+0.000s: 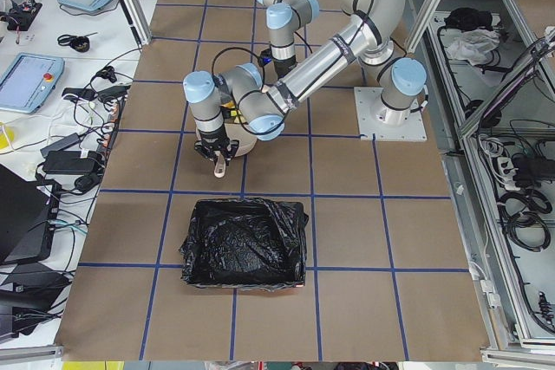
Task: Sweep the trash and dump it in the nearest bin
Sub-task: 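Sweep the remaining trash into the dustpan with the right gripper's brush, then lift the loaded dustpan over the black bin with the left gripper while the right withdraws, then tilt the dustpan over the black bin with the left gripper to dump the trash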
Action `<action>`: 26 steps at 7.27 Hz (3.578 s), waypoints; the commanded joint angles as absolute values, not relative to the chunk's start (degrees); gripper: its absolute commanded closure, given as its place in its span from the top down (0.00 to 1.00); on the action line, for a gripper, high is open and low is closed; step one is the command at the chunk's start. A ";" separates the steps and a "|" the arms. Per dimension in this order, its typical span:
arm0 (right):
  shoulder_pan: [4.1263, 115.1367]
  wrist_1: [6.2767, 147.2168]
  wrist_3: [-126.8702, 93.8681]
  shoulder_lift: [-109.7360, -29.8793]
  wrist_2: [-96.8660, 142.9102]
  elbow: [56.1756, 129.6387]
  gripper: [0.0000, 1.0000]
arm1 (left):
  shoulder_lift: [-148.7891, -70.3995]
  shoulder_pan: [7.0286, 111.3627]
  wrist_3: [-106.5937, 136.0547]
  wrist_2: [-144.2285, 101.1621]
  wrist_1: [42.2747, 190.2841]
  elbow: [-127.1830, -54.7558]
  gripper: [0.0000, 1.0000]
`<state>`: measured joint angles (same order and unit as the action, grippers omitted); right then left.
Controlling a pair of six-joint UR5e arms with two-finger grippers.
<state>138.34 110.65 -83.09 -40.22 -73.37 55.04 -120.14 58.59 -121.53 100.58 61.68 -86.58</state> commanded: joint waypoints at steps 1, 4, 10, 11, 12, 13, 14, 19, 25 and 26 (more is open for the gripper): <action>138.25 110.74 -78.85 -37.90 -72.33 52.13 0.00 | -120.76 58.54 -121.46 100.20 61.70 -86.66 0.00; 138.08 110.74 -60.73 -37.18 -71.72 51.33 0.00 | -120.76 58.54 -121.20 100.20 61.70 -86.66 0.00; 137.46 109.88 -31.81 -36.37 -70.92 51.23 0.00 | -120.67 58.45 -121.29 98.80 61.52 -87.27 0.00; 136.94 107.51 -36.25 -38.65 -71.54 51.59 0.00 | -120.59 58.45 -121.38 98.44 61.52 -87.36 0.00; 135.72 103.23 -39.17 -41.02 -72.50 51.68 0.00 | -120.50 58.45 -121.55 98.44 61.61 -87.28 0.00; 134.92 99.09 -40.68 -43.13 -72.77 52.29 0.00 | -120.50 58.10 -121.64 97.92 61.61 -87.28 0.00; 132.56 97.23 -41.91 -45.24 -74.17 54.73 0.00 | -120.41 57.49 -121.90 95.82 61.70 -87.10 0.00; 124.64 106.75 -28.07 -76.67 -78.39 102.38 0.00 | -117.34 48.27 -126.02 90.88 73.70 -83.08 0.00; 123.49 108.54 -34.87 -86.40 -79.98 118.92 0.00 | -120.13 37.90 -137.36 93.42 84.18 -66.84 0.00; 123.40 109.33 -37.42 -86.05 -79.46 118.83 0.00 | -121.89 37.10 -137.37 94.30 90.03 -61.05 0.00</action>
<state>123.48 108.73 -34.59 -86.35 -80.00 118.87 -119.93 38.52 -136.50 93.29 85.07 -67.11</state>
